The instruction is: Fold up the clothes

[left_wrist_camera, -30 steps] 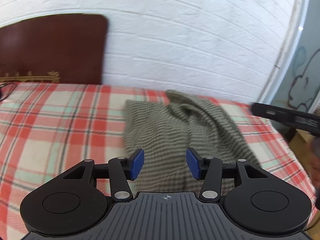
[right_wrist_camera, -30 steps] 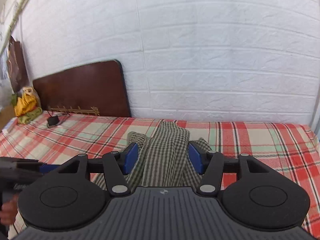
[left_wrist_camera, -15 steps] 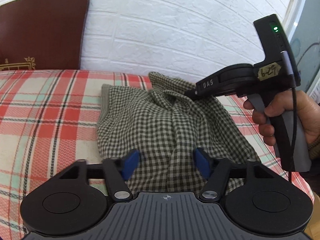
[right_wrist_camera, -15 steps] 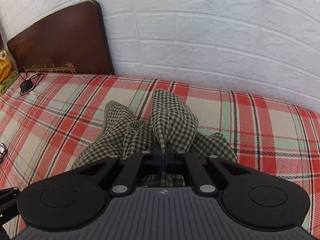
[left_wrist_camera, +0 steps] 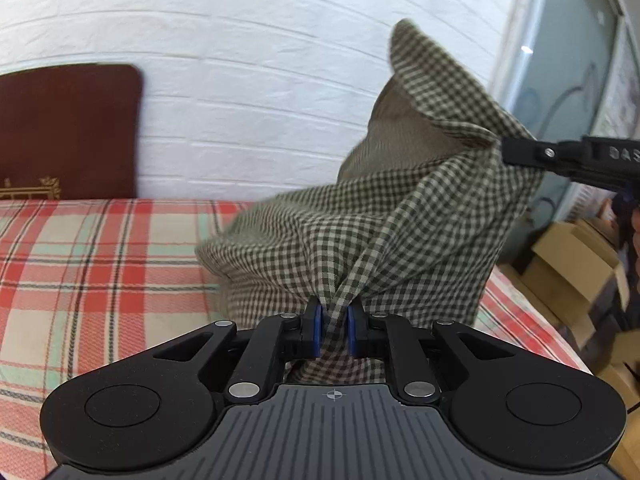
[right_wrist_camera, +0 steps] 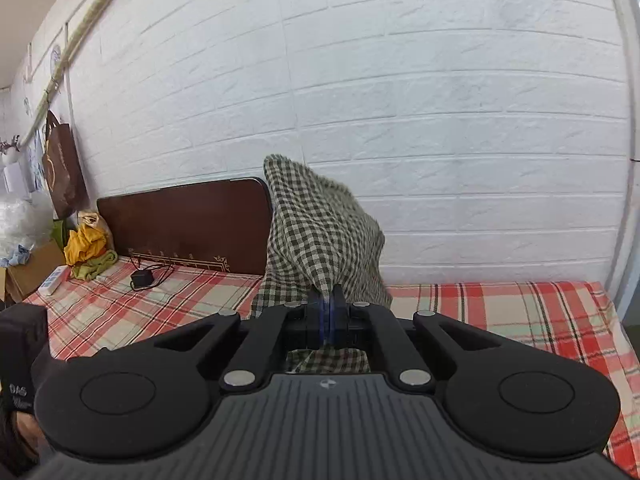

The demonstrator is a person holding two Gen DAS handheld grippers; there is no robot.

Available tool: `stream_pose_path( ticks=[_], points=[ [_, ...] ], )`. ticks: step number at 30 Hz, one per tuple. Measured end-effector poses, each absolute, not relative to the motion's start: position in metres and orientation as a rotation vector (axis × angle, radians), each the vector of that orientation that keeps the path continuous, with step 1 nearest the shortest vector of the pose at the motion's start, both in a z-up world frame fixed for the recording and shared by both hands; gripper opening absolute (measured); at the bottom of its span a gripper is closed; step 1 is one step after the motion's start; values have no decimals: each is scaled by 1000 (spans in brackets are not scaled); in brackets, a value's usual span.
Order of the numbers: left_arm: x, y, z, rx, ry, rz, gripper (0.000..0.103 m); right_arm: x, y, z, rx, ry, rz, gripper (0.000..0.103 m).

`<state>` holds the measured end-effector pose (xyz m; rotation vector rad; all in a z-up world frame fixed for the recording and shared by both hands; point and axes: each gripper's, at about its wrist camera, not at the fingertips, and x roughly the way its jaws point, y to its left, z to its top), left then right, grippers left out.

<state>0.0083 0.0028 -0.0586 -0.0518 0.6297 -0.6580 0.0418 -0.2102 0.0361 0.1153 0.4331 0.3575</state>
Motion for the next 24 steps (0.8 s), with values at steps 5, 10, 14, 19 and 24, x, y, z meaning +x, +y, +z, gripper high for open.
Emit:
stream_pose_path(
  ticks=[5,10,14,19,24],
  points=[
    [-31,-13,-84,40,744,-779,8,-15,-237,-17,186,599,271,3],
    [-47,-22,-133,47,932,-808,8,-48,-255,-97,308,873,166,3],
    [-50,-23,-143,58,965,-803,10,-51,-254,-142,341,1013,157,3],
    [-51,-8,-135,56,952,-797,40,-48,-260,-117,277,956,139,25],
    [-50,23,-98,55,855,-716,52,-52,-267,-56,145,726,46,48]
  ],
)
